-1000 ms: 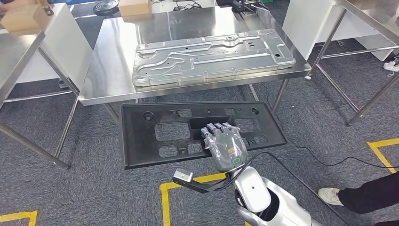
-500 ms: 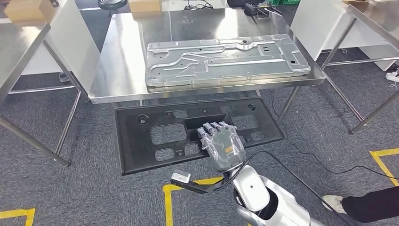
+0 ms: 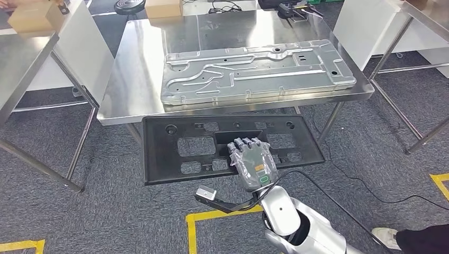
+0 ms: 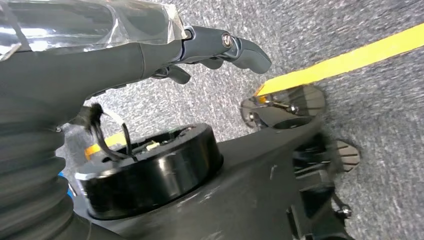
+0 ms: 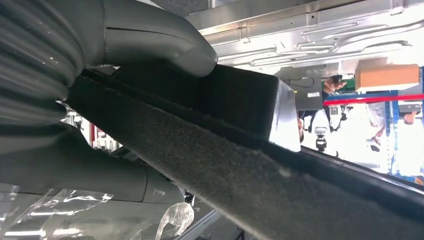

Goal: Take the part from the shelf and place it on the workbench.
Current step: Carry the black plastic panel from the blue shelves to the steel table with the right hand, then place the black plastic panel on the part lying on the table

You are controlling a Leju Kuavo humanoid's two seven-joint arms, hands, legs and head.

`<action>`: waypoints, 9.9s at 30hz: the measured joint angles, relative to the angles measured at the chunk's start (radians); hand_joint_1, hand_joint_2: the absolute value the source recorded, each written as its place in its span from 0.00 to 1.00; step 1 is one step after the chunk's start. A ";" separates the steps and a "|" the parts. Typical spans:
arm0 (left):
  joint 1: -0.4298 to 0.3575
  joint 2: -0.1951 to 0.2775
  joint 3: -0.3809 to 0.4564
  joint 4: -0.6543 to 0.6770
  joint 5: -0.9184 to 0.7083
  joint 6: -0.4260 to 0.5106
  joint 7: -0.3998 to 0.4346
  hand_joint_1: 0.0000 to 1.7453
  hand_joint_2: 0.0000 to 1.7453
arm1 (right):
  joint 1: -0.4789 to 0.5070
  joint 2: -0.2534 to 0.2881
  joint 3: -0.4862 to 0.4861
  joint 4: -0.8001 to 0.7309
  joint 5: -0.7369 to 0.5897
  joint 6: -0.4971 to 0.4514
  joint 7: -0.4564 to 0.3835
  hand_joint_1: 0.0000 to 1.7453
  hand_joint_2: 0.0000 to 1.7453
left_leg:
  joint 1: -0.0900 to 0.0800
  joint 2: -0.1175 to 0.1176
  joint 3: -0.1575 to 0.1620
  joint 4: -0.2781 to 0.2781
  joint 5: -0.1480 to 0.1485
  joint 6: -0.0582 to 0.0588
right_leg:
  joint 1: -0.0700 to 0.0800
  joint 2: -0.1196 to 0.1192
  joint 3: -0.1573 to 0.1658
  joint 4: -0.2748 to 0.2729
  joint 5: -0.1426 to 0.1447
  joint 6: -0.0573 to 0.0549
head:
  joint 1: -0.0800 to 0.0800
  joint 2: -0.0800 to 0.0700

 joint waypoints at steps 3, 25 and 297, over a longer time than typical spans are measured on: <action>0.003 0.000 0.000 0.000 0.000 -0.001 0.000 0.00 1.00 | 0.006 0.002 0.000 0.019 0.012 0.003 0.002 1.00 1.00 | 0.013 0.003 -0.096 0.125 -0.007 -0.012 | -0.002 0.000 0.016 0.000 -0.016 0.003 | 0.000 0.000; 0.001 -0.007 0.000 0.000 0.001 -0.010 0.002 0.00 1.00 | 0.028 -0.065 -0.010 0.077 0.081 0.111 -0.012 1.00 1.00 | -0.014 -0.002 0.092 -0.178 0.080 0.033 | 0.004 0.002 -0.016 0.002 0.018 0.031 | 0.002 0.000; 0.017 -0.021 -0.002 0.002 0.003 -0.043 -0.094 0.00 0.00 | 0.015 -0.319 -0.112 -0.138 -0.254 0.275 0.088 0.00 0.00 | -0.009 0.025 0.070 -0.214 0.144 0.064 | -0.007 0.002 -0.101 0.284 -0.140 0.064 | 0.001 0.000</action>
